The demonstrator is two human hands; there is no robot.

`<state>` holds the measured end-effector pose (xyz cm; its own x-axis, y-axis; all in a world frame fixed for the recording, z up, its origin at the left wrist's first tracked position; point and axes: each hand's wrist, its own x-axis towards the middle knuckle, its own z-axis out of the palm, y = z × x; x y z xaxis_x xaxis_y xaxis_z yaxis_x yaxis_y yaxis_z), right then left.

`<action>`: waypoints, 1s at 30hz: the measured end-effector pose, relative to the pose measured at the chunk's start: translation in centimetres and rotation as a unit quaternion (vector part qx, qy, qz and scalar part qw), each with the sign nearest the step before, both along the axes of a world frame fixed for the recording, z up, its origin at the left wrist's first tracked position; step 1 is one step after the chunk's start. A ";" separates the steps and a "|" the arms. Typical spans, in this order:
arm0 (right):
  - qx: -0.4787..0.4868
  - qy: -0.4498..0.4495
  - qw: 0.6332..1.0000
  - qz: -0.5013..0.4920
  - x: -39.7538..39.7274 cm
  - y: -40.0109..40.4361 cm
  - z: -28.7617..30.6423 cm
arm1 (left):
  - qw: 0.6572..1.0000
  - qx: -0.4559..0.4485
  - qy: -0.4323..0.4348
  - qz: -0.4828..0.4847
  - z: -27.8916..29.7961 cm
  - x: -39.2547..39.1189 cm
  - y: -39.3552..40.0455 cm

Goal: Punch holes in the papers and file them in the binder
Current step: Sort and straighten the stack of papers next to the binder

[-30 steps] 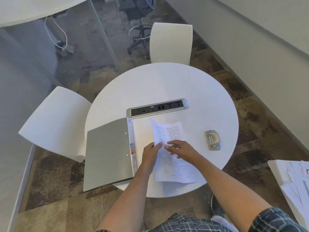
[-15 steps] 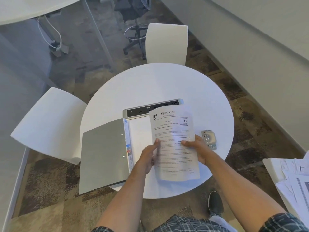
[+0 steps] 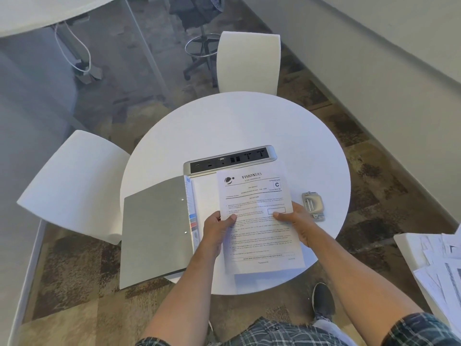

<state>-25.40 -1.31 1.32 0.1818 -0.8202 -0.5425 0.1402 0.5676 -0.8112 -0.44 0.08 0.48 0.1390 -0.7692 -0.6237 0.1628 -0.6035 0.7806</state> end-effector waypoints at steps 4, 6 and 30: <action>-0.007 0.011 1.000 -0.002 0.3 -0.1 -0.1 | 0.999 -0.008 -0.031 0.004 0.1 -0.1 0.3; -0.019 0.013 1.000 -0.005 0.6 -0.2 0.2 | 0.994 -0.013 -0.107 0.002 0.1 -0.4 0.3; -0.130 0.040 0.990 0.019 3.0 -1.8 2.4 | 0.974 -0.051 -0.219 0.003 2.8 -1.2 -0.7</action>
<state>-22.42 -3.10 3.76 0.1796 -0.9277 -0.3274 0.0517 0.3412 -0.9386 -1.60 -0.64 3.29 0.3791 -0.8223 -0.4245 -0.1956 -0.5196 0.8317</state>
